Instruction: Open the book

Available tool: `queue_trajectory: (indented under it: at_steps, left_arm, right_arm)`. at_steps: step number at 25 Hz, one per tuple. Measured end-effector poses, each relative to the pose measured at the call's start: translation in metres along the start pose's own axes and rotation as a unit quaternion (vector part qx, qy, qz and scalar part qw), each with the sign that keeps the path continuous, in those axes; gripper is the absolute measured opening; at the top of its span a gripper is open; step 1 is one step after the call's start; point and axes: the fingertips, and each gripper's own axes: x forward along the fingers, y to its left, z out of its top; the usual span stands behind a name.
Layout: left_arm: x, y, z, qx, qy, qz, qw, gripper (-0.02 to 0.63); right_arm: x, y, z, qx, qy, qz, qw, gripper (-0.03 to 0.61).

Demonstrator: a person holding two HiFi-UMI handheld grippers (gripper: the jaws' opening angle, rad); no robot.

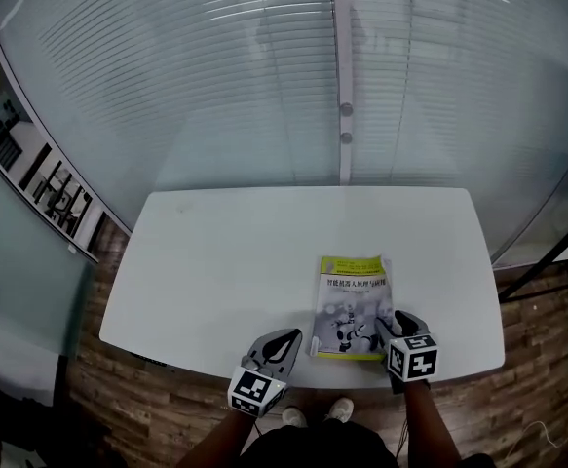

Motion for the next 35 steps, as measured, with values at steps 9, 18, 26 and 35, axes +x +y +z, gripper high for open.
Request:
queue_trajectory:
  at_steps: [9, 18, 26, 35]
  left_arm:
    - [-0.008, -0.006, 0.001, -0.009, 0.009, 0.020, 0.9997, 0.014]
    - [-0.028, 0.016, -0.008, -0.024, 0.000, 0.017, 0.9996, 0.014]
    - [-0.034, 0.022, -0.012, -0.015, 0.004, -0.027, 0.9995, 0.014]
    - [-0.052, 0.057, -0.011, -0.024, -0.020, -0.007, 0.9995, 0.014]
  right_arm:
    - [0.017, -0.013, -0.015, 0.027, 0.077, 0.031, 0.996, 0.193]
    - [0.018, -0.009, -0.024, 0.060, 0.107, 0.040, 0.992, 0.175]
    - [0.020, -0.015, -0.017, 0.064, 0.089, -0.020, 0.994, 0.153]
    - [0.008, -0.015, 0.003, -0.038, 0.059, -0.118, 0.991, 0.038]
